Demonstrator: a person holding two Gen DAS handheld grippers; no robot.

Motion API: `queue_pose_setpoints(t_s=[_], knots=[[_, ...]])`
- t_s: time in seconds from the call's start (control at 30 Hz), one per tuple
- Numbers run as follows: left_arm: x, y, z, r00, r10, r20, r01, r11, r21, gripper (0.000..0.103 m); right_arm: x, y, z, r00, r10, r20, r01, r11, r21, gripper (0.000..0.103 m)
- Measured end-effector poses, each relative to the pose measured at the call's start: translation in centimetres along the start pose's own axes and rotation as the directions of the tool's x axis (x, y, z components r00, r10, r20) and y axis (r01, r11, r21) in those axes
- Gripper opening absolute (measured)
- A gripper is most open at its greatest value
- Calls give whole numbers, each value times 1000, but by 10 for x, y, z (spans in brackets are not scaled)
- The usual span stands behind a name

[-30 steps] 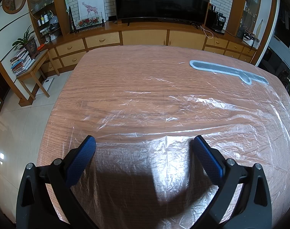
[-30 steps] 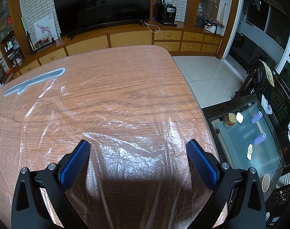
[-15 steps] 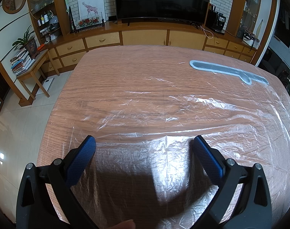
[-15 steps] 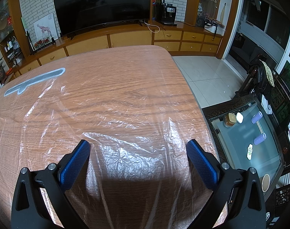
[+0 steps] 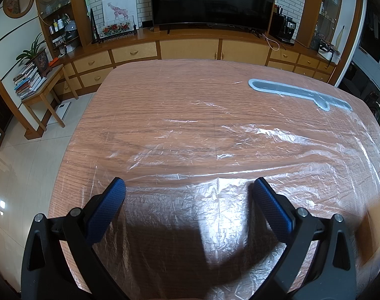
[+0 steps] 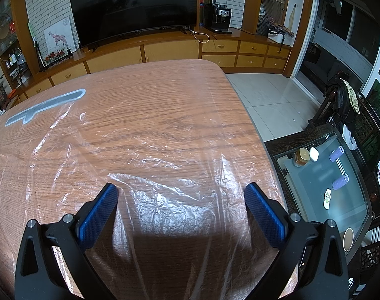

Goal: Collect trash

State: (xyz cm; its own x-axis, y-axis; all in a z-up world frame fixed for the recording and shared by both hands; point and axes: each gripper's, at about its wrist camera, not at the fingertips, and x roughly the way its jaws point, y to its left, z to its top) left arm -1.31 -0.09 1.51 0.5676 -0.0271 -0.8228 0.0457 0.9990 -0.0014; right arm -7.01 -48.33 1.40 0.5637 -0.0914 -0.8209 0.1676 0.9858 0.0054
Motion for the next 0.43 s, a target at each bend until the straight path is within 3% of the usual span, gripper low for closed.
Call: queue_pose_setpoints(t_s=[0.43], knots=[[1,9,2,1000,5,-1,-5,1000,-8,102,0,0,0,1000,0,0,0,1000,0,99]])
